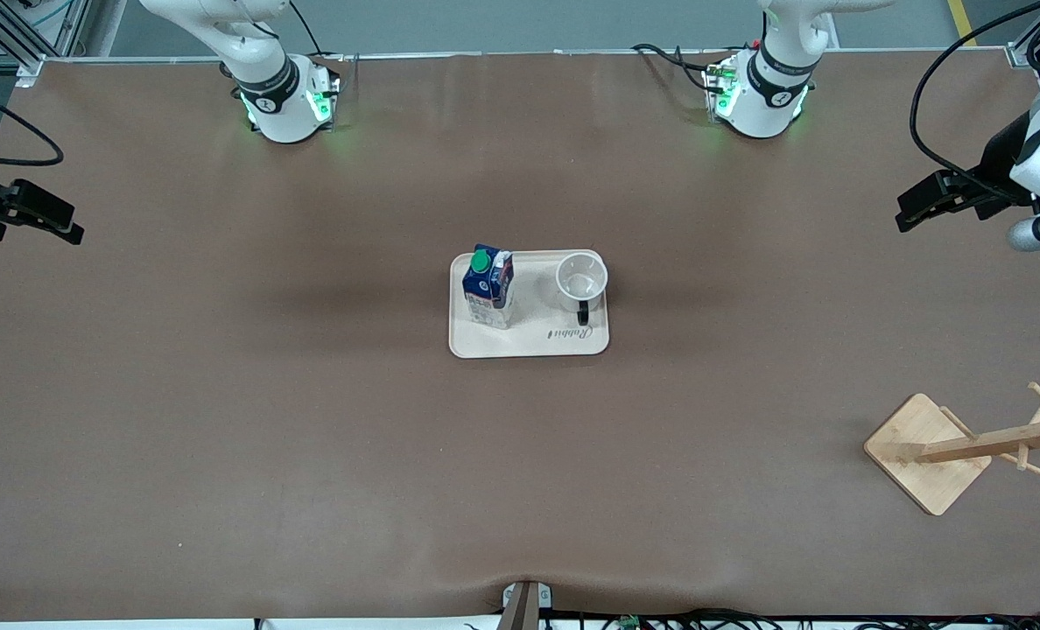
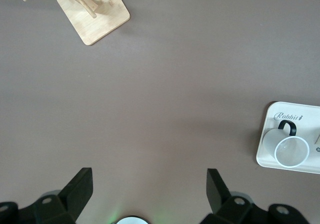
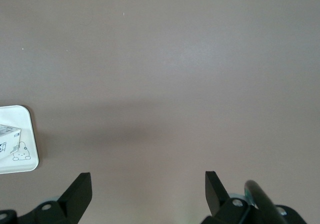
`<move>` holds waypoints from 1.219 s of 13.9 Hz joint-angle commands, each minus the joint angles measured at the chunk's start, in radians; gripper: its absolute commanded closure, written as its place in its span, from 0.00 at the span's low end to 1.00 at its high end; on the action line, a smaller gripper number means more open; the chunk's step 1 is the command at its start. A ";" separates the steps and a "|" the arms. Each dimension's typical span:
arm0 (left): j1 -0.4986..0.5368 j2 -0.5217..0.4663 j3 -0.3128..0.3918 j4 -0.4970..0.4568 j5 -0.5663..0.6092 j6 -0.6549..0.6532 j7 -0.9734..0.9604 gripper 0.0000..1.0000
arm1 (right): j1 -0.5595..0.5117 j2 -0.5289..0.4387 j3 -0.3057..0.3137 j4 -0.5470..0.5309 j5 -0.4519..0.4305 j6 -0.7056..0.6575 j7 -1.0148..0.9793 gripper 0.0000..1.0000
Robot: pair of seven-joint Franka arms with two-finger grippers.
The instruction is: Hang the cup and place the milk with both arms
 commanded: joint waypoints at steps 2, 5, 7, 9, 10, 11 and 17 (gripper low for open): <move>0.001 -0.009 0.000 0.002 -0.013 0.004 -0.003 0.00 | -0.022 0.001 0.015 0.006 0.001 -0.008 -0.002 0.00; 0.001 -0.008 -0.002 0.003 -0.013 0.011 0.003 0.00 | -0.023 0.001 0.014 0.006 0.006 -0.008 -0.002 0.00; -0.009 0.004 -0.002 0.005 -0.008 0.013 0.005 0.00 | -0.023 0.001 0.014 0.006 0.009 -0.008 -0.002 0.00; -0.007 0.006 -0.002 0.005 -0.013 0.013 0.003 0.00 | -0.023 0.001 0.014 0.006 0.009 -0.008 -0.002 0.00; -0.006 0.006 -0.003 0.007 -0.011 0.011 0.008 0.00 | -0.023 0.001 0.014 0.006 0.009 -0.008 -0.002 0.00; -0.010 0.006 -0.003 0.007 -0.010 0.011 -0.004 0.00 | -0.023 0.001 0.014 0.006 0.009 -0.008 -0.002 0.00; -0.030 0.044 -0.039 -0.003 0.000 0.011 -0.012 0.00 | -0.030 0.001 0.014 0.006 0.011 -0.008 -0.002 0.00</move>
